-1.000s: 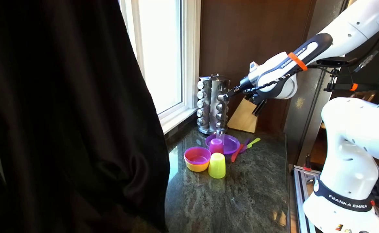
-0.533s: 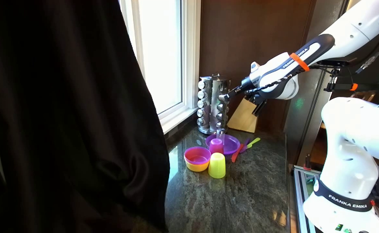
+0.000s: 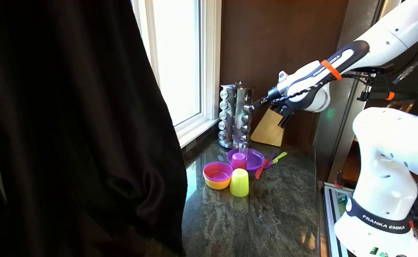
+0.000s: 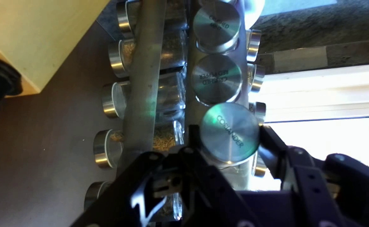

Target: Pull out a bottle from the holder, and then place it next to the yellow cup

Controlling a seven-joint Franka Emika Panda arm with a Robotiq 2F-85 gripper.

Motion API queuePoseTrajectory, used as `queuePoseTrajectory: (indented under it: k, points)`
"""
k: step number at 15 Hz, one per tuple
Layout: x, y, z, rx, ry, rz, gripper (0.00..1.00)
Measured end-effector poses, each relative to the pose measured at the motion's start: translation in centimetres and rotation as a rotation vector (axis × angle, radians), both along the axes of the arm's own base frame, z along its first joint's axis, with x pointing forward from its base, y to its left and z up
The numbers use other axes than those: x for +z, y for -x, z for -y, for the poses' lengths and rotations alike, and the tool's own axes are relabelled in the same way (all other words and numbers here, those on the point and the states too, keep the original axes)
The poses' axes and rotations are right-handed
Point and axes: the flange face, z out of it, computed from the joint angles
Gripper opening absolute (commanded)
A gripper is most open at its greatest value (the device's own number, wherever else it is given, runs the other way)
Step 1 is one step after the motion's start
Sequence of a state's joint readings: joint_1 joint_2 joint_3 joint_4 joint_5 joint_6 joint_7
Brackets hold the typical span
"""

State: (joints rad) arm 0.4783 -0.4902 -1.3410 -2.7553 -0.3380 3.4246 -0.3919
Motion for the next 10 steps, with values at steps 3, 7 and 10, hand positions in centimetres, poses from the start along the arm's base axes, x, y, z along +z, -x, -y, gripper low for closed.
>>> queuePoseTrajectory:
  k: [3, 7, 10]
  points:
    - [-0.31, -0.03, 0.23, 0.009, -0.003, 0.004, 0.24]
    - [-0.4, 0.07, 0.43, 0.013, 0.004, 0.001, 0.24]
    - [-0.13, 0.29, 0.6, 0.011, 0.016, -0.004, 0.24]
